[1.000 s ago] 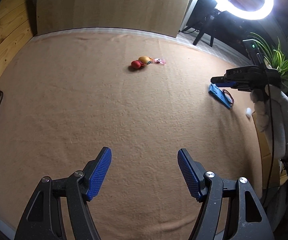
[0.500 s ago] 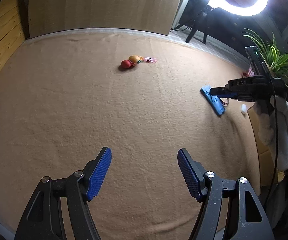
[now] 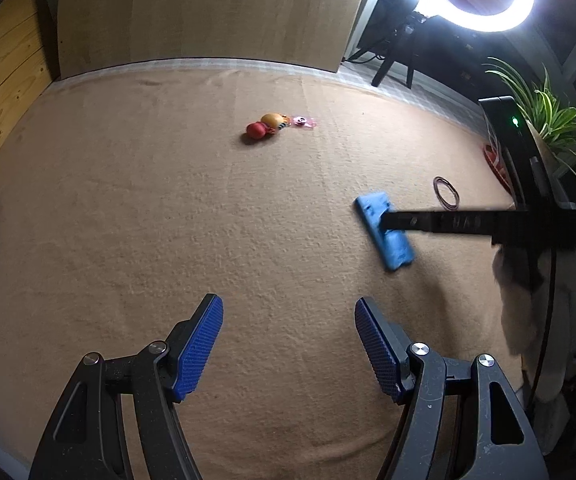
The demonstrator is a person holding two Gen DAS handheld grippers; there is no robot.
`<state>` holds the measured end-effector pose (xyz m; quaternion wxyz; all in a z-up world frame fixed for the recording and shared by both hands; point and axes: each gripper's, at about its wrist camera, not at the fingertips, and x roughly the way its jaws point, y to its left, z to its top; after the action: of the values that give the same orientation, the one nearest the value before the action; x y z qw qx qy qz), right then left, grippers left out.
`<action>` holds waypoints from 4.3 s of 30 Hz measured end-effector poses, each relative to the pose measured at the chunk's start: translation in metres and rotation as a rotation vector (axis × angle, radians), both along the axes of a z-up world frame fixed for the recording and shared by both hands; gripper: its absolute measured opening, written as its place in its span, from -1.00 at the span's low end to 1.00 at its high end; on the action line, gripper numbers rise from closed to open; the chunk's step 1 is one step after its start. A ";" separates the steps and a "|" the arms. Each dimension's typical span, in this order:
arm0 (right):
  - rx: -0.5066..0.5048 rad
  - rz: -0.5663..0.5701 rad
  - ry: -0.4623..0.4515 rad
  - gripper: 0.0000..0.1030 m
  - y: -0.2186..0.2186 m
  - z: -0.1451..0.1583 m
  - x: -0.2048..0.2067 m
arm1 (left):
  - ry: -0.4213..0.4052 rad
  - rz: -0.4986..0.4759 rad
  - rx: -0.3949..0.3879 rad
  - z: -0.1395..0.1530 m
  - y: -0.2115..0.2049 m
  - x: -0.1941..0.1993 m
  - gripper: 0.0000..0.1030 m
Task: Organize objects
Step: 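Lift the phone stand with the right tool and set it down near the left tool, then grasp the blue phone stand with the left tool while the right tool approaches the purple cable, then grasp the purple cable with the right tool while the left tool lifts the phone stand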
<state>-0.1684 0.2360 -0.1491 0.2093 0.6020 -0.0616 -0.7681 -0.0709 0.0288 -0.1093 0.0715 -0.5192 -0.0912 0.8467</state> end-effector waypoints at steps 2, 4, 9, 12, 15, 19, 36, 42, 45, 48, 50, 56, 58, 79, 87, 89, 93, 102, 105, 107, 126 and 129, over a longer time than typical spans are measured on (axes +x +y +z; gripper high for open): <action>-0.032 0.046 -0.019 -0.61 -0.018 -0.001 0.011 | 0.000 0.004 0.003 0.000 -0.003 0.000 0.39; -0.067 0.091 -0.050 -0.61 -0.032 -0.003 0.020 | -0.002 0.007 0.005 -0.001 -0.005 0.000 0.39; -0.116 0.062 -0.043 -0.54 -0.020 0.012 0.024 | -0.007 0.003 0.007 -0.003 -0.005 -0.004 0.39; -0.049 -0.045 0.031 -0.43 0.014 0.026 0.015 | -0.011 -0.008 0.009 -0.005 0.000 -0.007 0.39; -0.013 -0.154 0.046 -0.43 0.048 0.029 0.005 | -0.013 -0.024 0.013 -0.007 0.007 -0.009 0.39; 0.045 -0.282 0.057 -0.43 0.097 0.025 -0.008 | -0.015 -0.043 0.013 -0.009 0.017 -0.012 0.39; 0.177 -0.172 0.037 -0.45 0.087 0.005 -0.041 | -0.039 -0.035 -0.005 -0.019 0.027 -0.034 0.39; 0.220 -0.117 0.048 -0.75 0.078 0.005 -0.023 | -0.052 -0.036 -0.003 -0.023 0.031 -0.039 0.40; 0.198 -0.105 0.037 -0.85 0.077 0.004 -0.012 | -0.056 -0.041 -0.005 -0.025 0.034 -0.040 0.40; 0.175 -0.097 0.031 -0.88 0.078 0.003 -0.002 | -0.056 -0.053 -0.007 -0.026 0.039 -0.041 0.40; 0.162 -0.094 0.028 -0.88 0.078 0.003 0.007 | -0.056 -0.060 -0.009 -0.026 0.042 -0.041 0.40; 0.160 -0.076 0.026 -0.88 0.071 0.002 0.036 | -0.063 -0.057 -0.020 -0.031 0.049 -0.049 0.40; 0.156 -0.077 0.026 -0.88 0.069 0.002 0.044 | -0.069 -0.052 -0.029 -0.034 0.052 -0.054 0.43; 0.177 -0.076 0.035 -0.88 0.074 0.007 0.080 | -0.064 -0.096 -0.122 -0.050 0.069 -0.068 -0.11; 0.239 -0.066 0.068 -0.90 0.067 0.009 0.086 | -0.064 -0.096 -0.101 -0.049 0.060 -0.054 -0.19; 0.241 -0.075 0.074 -0.91 0.066 0.009 0.088 | -0.067 -0.090 -0.096 -0.047 0.059 -0.048 -0.21; 0.230 -0.104 0.083 -0.94 0.068 0.011 0.094 | -0.061 -0.104 -0.100 -0.044 0.058 -0.038 -0.23; 0.182 -0.171 0.118 -0.94 0.080 0.032 0.110 | -0.022 -0.130 -0.083 -0.024 0.068 -0.019 -0.24; 0.160 -0.188 0.125 -0.94 0.084 0.039 0.112 | -0.014 -0.135 -0.079 -0.019 0.072 -0.016 -0.24; 0.149 -0.197 0.126 -0.94 0.087 0.041 0.113 | -0.011 -0.135 -0.077 -0.017 0.073 -0.016 -0.24; 0.052 -0.268 0.216 -0.94 0.110 0.091 0.120 | 0.024 -0.093 -0.052 0.004 0.051 -0.009 -0.24; 0.049 -0.284 0.230 -0.94 0.117 0.098 0.124 | 0.039 -0.113 -0.044 0.011 0.058 -0.009 -0.24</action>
<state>-0.0440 0.3526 -0.0510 0.0898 0.5006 -0.1028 -0.8548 -0.0800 0.0868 -0.0981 0.1095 -0.5083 -0.0418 0.8532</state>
